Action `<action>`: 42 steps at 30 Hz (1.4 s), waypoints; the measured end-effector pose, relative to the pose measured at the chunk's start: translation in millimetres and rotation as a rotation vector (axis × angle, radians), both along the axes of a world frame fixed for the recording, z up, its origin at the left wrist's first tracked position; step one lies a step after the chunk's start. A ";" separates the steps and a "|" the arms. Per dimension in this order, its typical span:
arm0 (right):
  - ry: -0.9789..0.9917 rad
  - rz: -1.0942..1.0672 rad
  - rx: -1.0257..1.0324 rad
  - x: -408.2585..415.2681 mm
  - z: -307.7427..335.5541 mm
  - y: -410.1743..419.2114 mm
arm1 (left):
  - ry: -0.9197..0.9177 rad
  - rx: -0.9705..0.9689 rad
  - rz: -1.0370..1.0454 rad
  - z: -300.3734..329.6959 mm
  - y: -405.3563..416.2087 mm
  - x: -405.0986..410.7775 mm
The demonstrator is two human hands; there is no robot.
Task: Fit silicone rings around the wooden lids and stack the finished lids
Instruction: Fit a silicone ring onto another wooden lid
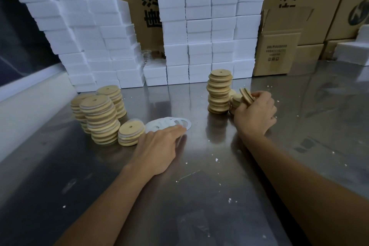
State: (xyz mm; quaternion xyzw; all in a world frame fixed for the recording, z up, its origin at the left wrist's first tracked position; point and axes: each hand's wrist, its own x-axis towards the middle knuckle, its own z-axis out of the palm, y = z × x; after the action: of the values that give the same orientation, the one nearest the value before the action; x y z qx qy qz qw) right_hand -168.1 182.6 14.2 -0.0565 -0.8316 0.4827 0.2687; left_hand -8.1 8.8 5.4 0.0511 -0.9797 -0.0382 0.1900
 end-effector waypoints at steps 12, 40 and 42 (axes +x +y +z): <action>0.174 0.422 -0.294 38.2 -6.0 -1.5 | -0.001 0.217 -0.054 1.6 -1.3 -0.3; -0.033 1.095 -0.213 78.0 -5.7 -22.1 | 0.519 1.207 -0.076 5.1 13.9 7.4; -0.003 1.122 -0.170 79.0 -9.2 -25.1 | 0.514 1.245 -0.061 3.7 12.3 6.7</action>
State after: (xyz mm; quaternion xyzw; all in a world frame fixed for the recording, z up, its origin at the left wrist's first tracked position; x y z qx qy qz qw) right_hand -89.1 157.5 5.0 0.3720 -0.6930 0.6166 -0.0356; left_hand -1.4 21.1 9.1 0.1126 -0.6996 -0.6121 0.3512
